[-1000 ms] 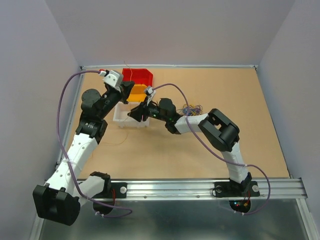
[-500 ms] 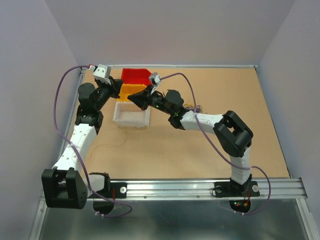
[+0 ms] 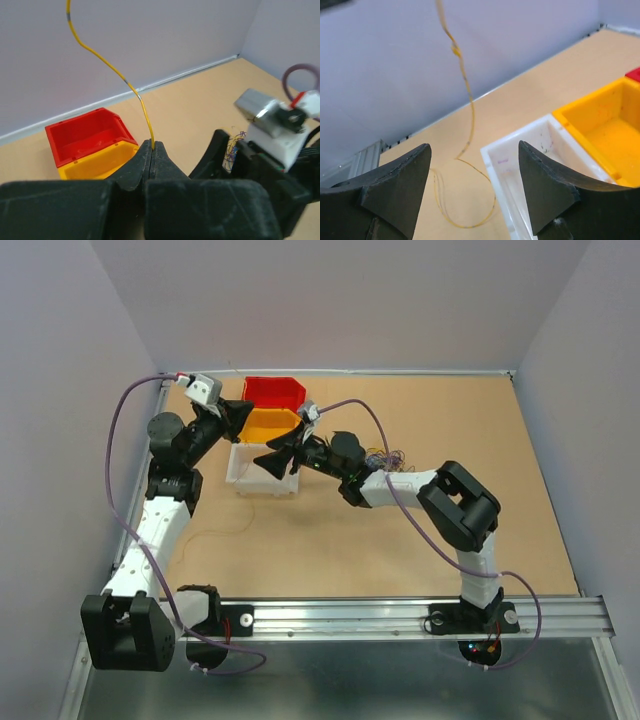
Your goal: Untangle the cables
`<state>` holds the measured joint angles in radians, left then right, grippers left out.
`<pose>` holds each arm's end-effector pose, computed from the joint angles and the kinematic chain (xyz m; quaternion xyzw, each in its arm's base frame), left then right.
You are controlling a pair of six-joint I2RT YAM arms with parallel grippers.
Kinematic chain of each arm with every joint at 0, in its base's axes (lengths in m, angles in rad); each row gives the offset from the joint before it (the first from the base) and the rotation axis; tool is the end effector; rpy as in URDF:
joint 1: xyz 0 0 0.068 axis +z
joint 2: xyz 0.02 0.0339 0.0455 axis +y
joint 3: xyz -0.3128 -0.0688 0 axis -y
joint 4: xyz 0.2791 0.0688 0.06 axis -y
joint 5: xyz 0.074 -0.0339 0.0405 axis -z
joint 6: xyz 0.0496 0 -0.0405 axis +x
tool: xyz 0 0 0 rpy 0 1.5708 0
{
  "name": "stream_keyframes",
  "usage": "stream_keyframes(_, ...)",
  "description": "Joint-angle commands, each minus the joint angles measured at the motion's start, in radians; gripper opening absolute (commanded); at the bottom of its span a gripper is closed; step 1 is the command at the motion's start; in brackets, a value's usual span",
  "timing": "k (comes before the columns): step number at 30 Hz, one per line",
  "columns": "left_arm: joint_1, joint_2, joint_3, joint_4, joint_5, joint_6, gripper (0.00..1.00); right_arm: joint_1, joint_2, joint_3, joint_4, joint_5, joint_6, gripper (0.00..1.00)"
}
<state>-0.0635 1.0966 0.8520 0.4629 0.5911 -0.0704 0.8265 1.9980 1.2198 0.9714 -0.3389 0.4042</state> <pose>0.2726 -0.0450 0.4074 0.2251 0.5995 -0.2318 0.7322 0.3327 0.3856 0.2682 -0.2586 0.5853 0.5268 0.5595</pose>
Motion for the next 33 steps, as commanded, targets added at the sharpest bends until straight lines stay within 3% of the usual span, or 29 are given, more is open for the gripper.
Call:
stream_keyframes(1,0.002,-0.049,-0.002,0.082,0.105,-0.026,0.0,0.017,0.062,0.015,0.03,-0.035,-0.002,0.76)
stream_keyframes(11,0.002,-0.034,-0.01,0.102,0.171,-0.048,0.0,0.065,0.226,0.165,0.15,-0.107,0.021,0.72)
stream_keyframes(22,0.002,-0.035,-0.01,0.108,0.184,-0.063,0.0,0.079,0.252,0.202,0.162,-0.117,-0.027,0.7)
stream_keyframes(24,0.002,-0.037,-0.008,0.108,0.185,-0.068,0.0,0.077,0.258,0.216,0.164,-0.118,-0.031,0.64)
stream_keyframes(25,0.002,-0.044,-0.008,0.105,0.176,-0.068,0.0,0.079,0.259,0.222,0.164,-0.112,-0.031,0.48)
stream_keyframes(29,0.005,-0.066,-0.01,0.1,0.177,-0.071,0.0,0.079,0.24,0.215,0.194,-0.117,-0.053,0.32)
stream_keyframes(31,0.005,-0.092,-0.024,0.1,0.139,-0.071,0.0,0.08,0.222,0.192,0.213,-0.115,-0.08,0.05)
stream_keyframes(33,0.007,-0.112,-0.033,0.105,0.118,-0.066,0.0,0.08,0.178,0.153,0.214,-0.118,-0.111,0.01)
